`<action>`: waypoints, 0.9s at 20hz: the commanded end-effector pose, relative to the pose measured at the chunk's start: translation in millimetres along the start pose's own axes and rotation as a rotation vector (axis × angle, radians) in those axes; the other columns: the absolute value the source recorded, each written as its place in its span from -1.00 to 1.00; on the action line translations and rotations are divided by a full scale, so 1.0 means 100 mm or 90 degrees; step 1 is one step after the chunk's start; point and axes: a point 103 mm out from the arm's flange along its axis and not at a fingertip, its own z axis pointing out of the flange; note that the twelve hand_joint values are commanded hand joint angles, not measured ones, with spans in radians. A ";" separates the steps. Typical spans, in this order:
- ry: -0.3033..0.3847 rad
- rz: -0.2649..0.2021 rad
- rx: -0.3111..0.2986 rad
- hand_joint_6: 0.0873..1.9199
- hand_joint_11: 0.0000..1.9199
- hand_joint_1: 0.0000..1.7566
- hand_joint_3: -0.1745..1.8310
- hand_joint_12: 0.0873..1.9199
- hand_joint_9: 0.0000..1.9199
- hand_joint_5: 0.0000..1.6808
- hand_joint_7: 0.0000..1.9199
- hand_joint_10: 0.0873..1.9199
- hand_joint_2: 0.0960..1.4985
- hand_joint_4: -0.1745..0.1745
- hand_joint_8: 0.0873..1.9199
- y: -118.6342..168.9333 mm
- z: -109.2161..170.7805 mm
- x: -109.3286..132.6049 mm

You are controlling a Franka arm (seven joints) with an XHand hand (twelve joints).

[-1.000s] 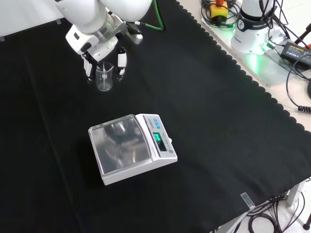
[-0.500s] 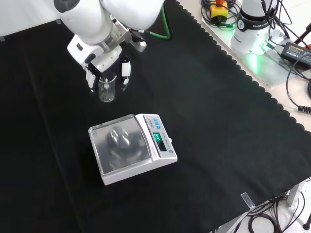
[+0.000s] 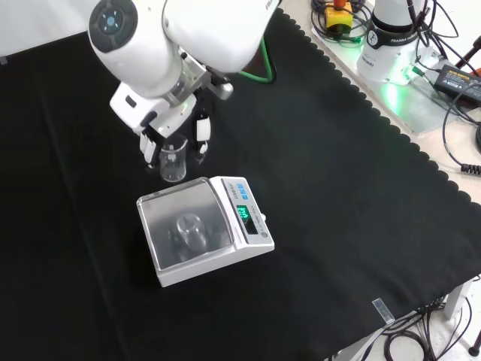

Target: Put the beaker on the electronic balance.

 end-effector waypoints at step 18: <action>-0.022 -0.089 0.074 -0.65 0.18 0.01 -0.24 -0.08 0.46 -0.06 0.03 -1.00 -0.09 -0.59 -0.65 0.42 0.38 0.90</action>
